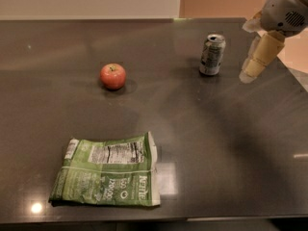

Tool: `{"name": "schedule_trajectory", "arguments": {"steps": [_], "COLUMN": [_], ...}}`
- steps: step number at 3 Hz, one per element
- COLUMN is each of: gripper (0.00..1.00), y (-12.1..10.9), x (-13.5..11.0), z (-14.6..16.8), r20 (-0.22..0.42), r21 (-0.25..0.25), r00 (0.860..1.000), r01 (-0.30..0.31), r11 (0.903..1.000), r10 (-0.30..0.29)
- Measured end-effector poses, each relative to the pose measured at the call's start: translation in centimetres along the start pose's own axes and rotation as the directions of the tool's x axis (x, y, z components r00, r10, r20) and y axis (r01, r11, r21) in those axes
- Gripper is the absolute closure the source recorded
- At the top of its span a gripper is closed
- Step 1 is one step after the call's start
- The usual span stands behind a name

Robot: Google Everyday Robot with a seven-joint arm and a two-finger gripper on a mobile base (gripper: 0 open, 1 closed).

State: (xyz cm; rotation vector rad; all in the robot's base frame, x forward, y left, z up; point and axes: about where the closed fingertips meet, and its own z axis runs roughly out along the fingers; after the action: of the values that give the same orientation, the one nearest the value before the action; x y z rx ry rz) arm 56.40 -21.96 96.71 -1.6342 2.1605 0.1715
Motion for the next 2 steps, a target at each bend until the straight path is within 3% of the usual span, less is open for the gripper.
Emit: {"name": "schedule_trajectory", "arguments": {"steps": [1, 2], "gripper": [0.0, 0.0], "y": [-4.3, -8.4], "x": [-0.6, -1.1], "z": [2.2, 4.3], "r20": [0.059, 0.098], "r21": [0.036, 0.1], "r00": [0.997, 0.987], "r01": [-0.057, -0.139], "r11": [0.9977, 0.9852], "r10": [0.055, 0.129]}}
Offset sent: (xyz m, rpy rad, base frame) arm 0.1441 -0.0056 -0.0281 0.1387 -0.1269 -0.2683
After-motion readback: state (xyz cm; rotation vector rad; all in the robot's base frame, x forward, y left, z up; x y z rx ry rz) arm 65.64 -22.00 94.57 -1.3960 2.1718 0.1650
